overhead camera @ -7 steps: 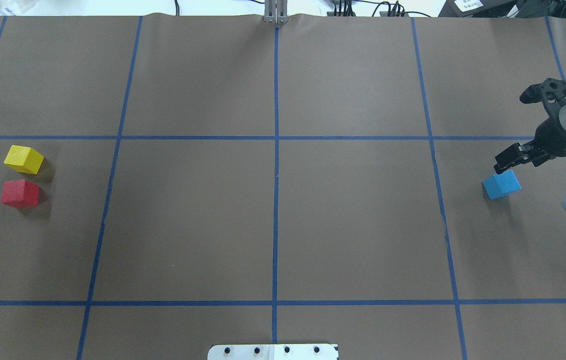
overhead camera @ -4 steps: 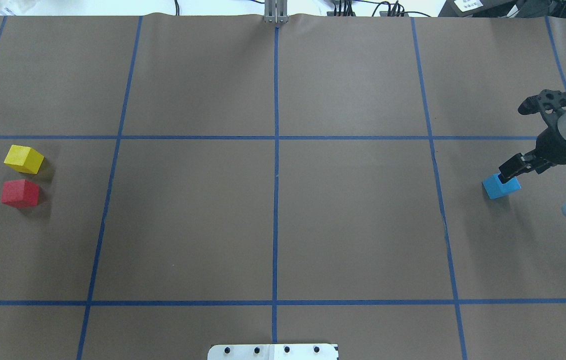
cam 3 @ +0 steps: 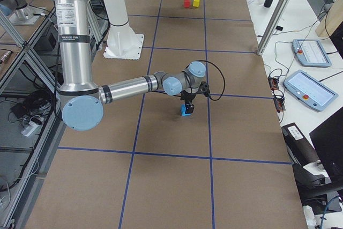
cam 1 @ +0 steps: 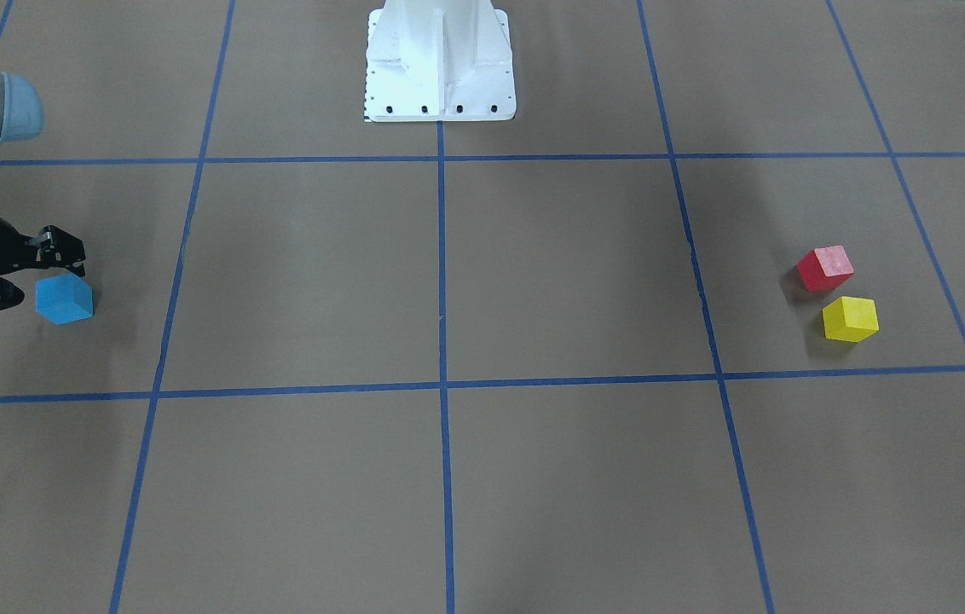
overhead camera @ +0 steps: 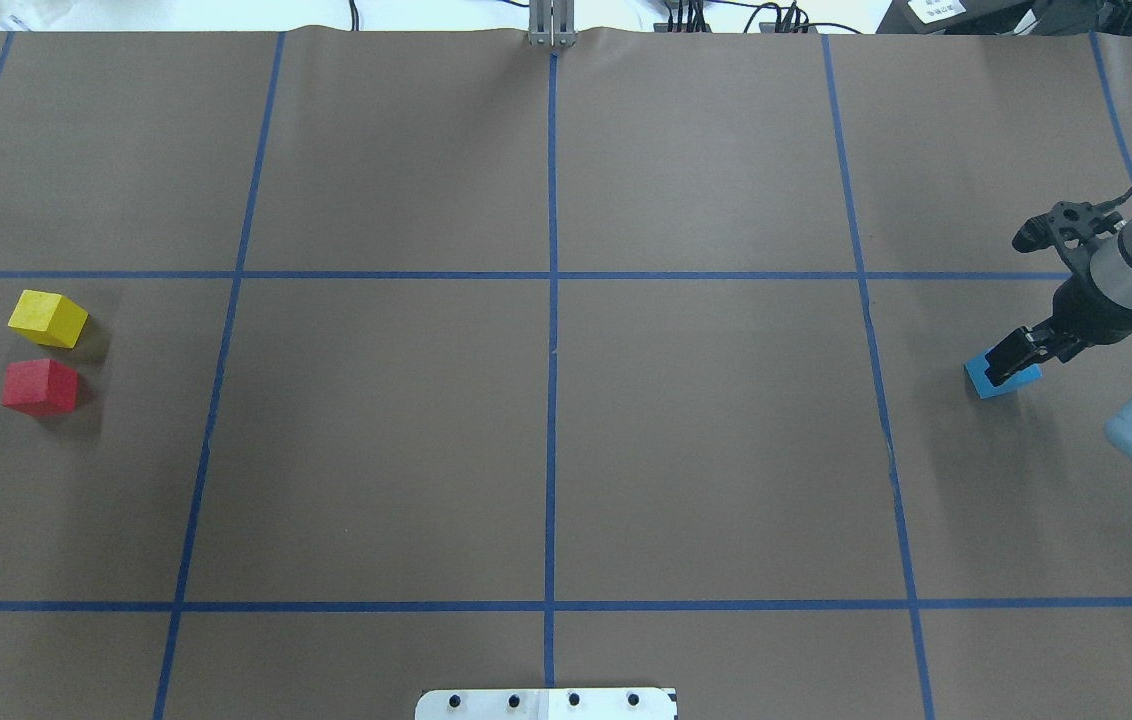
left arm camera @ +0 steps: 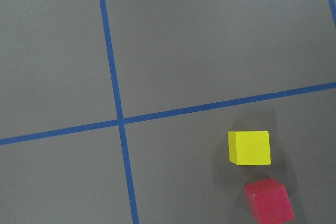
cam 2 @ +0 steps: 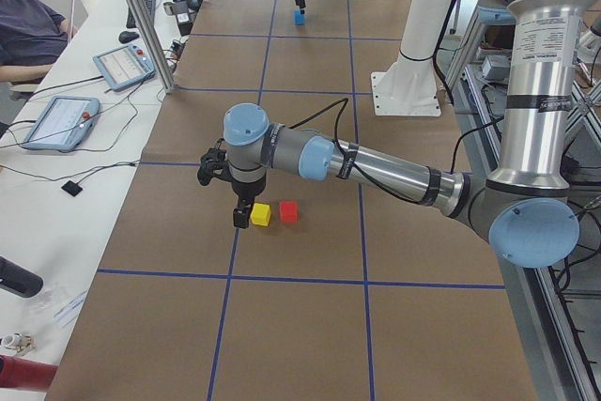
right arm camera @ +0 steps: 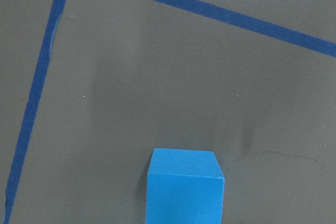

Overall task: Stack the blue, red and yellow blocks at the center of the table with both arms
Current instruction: 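Close the right gripper on the blue cube and lift it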

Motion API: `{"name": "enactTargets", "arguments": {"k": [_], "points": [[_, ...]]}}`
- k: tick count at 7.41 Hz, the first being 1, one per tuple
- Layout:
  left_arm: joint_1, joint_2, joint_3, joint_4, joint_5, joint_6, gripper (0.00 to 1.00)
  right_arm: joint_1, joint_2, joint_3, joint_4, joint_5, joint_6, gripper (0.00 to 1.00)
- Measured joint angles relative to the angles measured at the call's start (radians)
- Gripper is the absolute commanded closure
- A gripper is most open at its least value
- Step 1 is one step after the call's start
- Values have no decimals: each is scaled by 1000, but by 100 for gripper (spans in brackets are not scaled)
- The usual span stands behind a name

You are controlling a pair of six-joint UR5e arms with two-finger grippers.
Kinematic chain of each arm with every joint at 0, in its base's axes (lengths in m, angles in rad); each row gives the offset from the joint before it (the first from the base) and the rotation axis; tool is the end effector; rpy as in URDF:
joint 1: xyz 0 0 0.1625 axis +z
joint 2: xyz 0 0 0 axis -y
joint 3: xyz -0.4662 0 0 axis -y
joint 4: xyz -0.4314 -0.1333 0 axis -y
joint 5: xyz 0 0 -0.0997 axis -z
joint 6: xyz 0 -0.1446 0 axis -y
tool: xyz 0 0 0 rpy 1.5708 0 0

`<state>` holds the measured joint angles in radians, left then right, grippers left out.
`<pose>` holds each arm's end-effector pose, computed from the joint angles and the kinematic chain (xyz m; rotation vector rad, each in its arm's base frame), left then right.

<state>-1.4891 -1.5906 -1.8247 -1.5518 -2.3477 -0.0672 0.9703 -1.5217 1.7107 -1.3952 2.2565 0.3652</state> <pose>0.0128 -0.5478 0.5867 0.1836 0.7886 0.1126 -0.2931 -0.5018 0.6161 -0.0047 -0.7666 -0.3487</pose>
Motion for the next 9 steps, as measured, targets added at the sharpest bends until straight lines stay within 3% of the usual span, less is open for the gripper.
{"name": "enactTargets", "arguments": {"k": [9], "points": [[20,0,21,-1,-1,2,0,-27,39,-76,7,-2,-2,4]]}}
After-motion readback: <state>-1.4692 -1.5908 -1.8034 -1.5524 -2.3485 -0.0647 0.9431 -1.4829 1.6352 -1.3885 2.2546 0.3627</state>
